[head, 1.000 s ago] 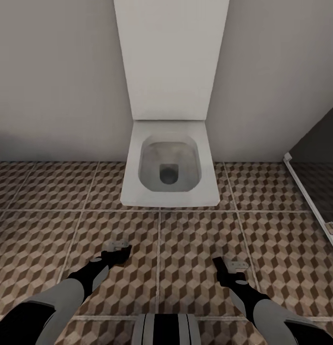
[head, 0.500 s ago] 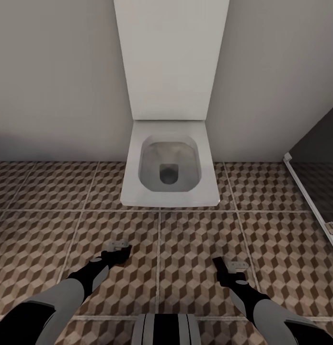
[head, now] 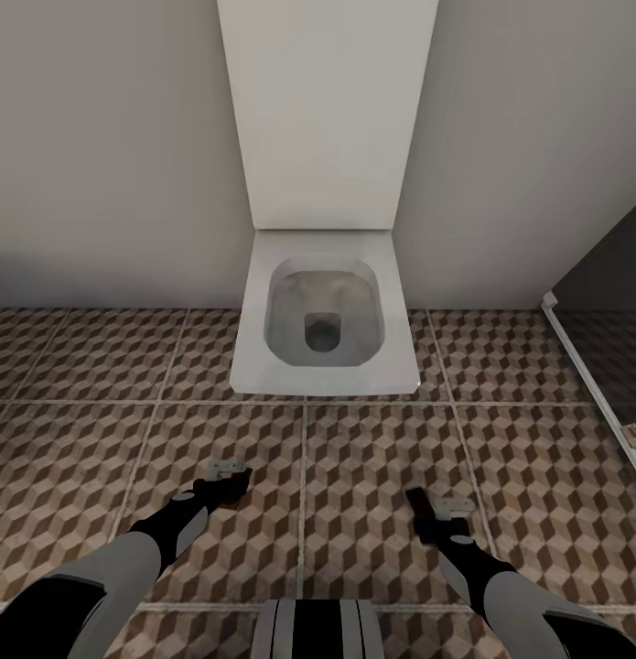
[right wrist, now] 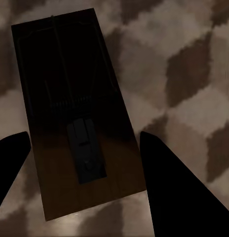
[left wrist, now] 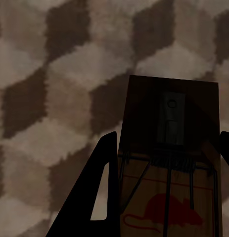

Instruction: Take the four mousetraps from the cabinet in the bathroom and place them on the bathroom floor. Make sure all four end up on the same floor surface, and ensure that at least two of them are either under or directly next to the same bathroom sink.

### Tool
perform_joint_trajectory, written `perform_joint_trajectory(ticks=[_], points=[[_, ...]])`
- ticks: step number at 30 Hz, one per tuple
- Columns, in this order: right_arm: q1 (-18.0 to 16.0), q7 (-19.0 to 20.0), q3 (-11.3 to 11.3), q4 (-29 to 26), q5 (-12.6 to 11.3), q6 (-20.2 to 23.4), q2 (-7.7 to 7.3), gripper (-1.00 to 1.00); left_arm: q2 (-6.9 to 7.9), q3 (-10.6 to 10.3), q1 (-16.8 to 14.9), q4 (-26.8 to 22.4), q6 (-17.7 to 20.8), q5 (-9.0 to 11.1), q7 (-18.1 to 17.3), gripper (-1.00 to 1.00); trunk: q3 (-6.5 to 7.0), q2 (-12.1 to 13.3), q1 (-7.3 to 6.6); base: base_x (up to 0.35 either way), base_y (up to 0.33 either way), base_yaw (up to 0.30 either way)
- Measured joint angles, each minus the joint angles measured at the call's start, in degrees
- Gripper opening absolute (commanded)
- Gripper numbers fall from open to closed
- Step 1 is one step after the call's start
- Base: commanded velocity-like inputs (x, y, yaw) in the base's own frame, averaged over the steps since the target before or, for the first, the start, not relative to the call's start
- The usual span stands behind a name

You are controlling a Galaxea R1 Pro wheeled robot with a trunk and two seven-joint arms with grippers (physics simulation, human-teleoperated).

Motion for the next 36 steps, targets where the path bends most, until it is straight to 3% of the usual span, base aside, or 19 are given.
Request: perform_joint_trajectory(ticks=[19,36], points=[[0.27,-0.04,0.05,0.99,-0.31,-7.17,0.03,-1.0,-0.16,-0.04,0.0,0.15,-0.08,-0.07,0.32,-1.0,0.0,0.0,0.0,0.0,0.0,0.0],[0.81,-0.03,0.03,2.71,-0.31,-8.38,0.04,-1.0,-0.17,-0.02,0.0,0.17,-0.16,-0.14,0.31,-1.0,0.0,0.0,0.0,0.0,0.0,0.0]])
